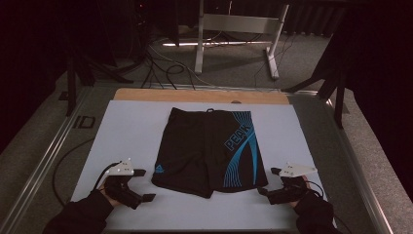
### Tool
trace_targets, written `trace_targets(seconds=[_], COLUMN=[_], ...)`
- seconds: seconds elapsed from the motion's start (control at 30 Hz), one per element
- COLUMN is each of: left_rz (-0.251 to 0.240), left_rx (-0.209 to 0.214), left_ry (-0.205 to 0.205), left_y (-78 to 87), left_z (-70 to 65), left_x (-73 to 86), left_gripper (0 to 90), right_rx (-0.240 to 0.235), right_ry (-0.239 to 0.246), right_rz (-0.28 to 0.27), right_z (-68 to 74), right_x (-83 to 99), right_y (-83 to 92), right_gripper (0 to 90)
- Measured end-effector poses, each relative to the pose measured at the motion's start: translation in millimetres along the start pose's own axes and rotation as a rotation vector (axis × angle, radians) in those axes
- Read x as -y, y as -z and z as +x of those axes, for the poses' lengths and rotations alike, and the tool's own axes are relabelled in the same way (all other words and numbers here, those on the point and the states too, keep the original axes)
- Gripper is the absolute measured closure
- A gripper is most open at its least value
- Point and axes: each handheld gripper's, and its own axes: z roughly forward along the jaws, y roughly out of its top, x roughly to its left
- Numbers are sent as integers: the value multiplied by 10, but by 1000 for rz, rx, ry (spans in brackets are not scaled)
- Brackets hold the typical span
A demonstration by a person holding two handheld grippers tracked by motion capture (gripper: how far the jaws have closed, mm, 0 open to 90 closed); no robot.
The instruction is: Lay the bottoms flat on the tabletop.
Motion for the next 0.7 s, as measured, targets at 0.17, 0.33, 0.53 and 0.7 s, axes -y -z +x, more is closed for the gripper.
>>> trace_targets(seconds=[0.17,0.33,0.53,0.7], left_rz=[1,-7,-1,1], left_rx=[-10,-14,-21,-18], left_ry=[13,5,-15,-14], left_y=[-16,-12,-33,-50], left_z=[7,-19,-59,-74], left_x=[10,-1,-8,-6], left_gripper=[2,2,2,2], right_rx=[-5,6,-11,-13], right_ry=[9,10,-1,2], right_rz=[14,12,25,23], right_z=[11,14,7,23], right_x=[-15,-22,-18,-26], right_y=[-48,-60,-91,-93], right_gripper=[90,90,90,90])
